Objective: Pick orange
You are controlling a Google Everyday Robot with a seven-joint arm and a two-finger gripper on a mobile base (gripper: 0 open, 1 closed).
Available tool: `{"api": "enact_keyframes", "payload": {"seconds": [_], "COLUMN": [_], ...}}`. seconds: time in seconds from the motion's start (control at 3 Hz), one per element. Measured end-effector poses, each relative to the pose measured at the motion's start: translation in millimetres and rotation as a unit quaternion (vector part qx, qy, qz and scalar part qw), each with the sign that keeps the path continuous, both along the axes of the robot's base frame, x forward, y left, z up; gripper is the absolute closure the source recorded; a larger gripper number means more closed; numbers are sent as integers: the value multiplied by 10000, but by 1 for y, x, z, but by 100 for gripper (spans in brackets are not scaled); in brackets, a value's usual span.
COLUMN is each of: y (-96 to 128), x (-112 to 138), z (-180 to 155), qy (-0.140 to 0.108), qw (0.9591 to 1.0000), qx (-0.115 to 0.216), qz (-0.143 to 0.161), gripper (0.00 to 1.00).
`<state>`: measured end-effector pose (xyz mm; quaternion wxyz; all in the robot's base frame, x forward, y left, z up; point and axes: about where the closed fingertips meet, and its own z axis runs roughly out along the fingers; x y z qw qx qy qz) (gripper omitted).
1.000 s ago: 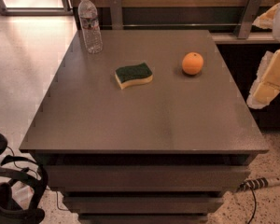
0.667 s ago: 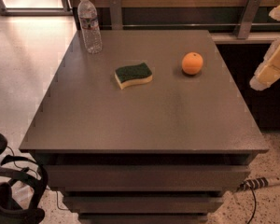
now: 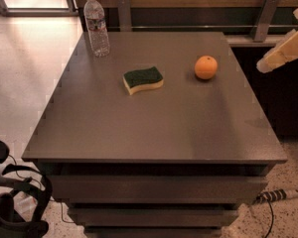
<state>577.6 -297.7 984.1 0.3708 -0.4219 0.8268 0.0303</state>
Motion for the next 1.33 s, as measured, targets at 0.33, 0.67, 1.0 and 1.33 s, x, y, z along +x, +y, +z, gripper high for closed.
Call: {"api": "enact_keyframes", "payload": {"seconds": [0.33,0.67,1.0,1.33], "y": [-2,-2,11,30], "x": [19,19,34,54], "z": [-10,-10,-19,-30], "qy": [-204,-204,-94,-25], "qw": [9991,9991,9990,9978], "qx": [309,309,446,624], "qz": [-223,-223,1,239], "gripper": [0,0,0,0]}}
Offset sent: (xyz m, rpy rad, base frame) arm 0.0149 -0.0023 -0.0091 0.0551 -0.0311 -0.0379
